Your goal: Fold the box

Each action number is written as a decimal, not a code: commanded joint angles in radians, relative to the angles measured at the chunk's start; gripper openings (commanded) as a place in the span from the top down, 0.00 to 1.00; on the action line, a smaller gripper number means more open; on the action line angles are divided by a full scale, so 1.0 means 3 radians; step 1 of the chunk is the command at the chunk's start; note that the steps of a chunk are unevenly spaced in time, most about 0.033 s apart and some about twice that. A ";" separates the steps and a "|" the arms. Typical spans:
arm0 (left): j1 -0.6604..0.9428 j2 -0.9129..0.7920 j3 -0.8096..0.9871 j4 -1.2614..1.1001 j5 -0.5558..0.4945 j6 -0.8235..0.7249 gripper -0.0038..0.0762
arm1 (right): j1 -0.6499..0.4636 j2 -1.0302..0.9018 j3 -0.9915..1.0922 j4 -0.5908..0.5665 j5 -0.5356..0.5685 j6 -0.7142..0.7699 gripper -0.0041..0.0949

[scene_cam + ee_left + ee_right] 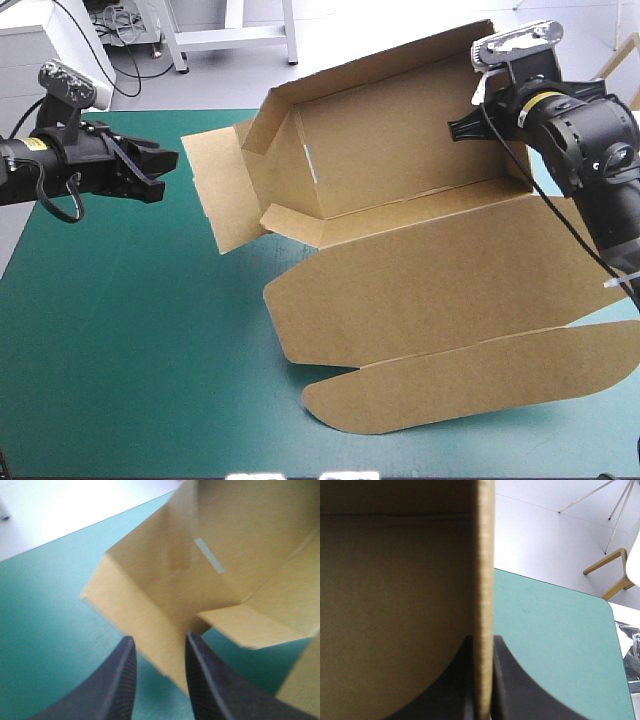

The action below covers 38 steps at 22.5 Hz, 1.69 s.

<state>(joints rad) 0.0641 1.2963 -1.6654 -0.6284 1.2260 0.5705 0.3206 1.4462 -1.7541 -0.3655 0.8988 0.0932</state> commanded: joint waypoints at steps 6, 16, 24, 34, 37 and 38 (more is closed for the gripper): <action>-0.0008 -0.0082 -0.0104 0.2199 -0.0102 -0.1134 0.66 | -0.0011 -0.0150 -0.0111 -0.0102 -0.0223 0.0046 0.97; -0.0008 -0.0082 0.0871 0.3420 -0.0595 -0.1957 0.66 | -0.0011 -0.0150 -0.0111 0.0037 -0.0196 -0.0004 0.98; -0.0008 -0.0076 0.1853 0.2991 -0.1613 -0.2083 0.68 | -0.0011 -0.0150 -0.0111 0.0250 -0.0145 -0.0133 0.98; -0.0008 0.0117 0.2420 0.1833 -0.2290 -0.1352 0.77 | -0.0011 -0.0150 -0.0111 0.0765 -0.0089 -0.0549 0.98; -0.0008 0.0155 0.2420 0.1271 -0.2303 -0.0810 0.77 | -0.0205 -0.0150 -0.0111 0.1137 -0.0083 -0.0759 0.98; -0.0008 0.0163 0.2420 0.1145 -0.2308 -0.0700 0.77 | -0.0391 -0.0150 -0.0111 0.1538 -0.0066 -0.0989 0.98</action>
<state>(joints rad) 0.0641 1.3688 -0.9156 -0.1977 0.5840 0.2909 0.2738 1.4425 -1.7541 -0.0317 0.9445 -0.1308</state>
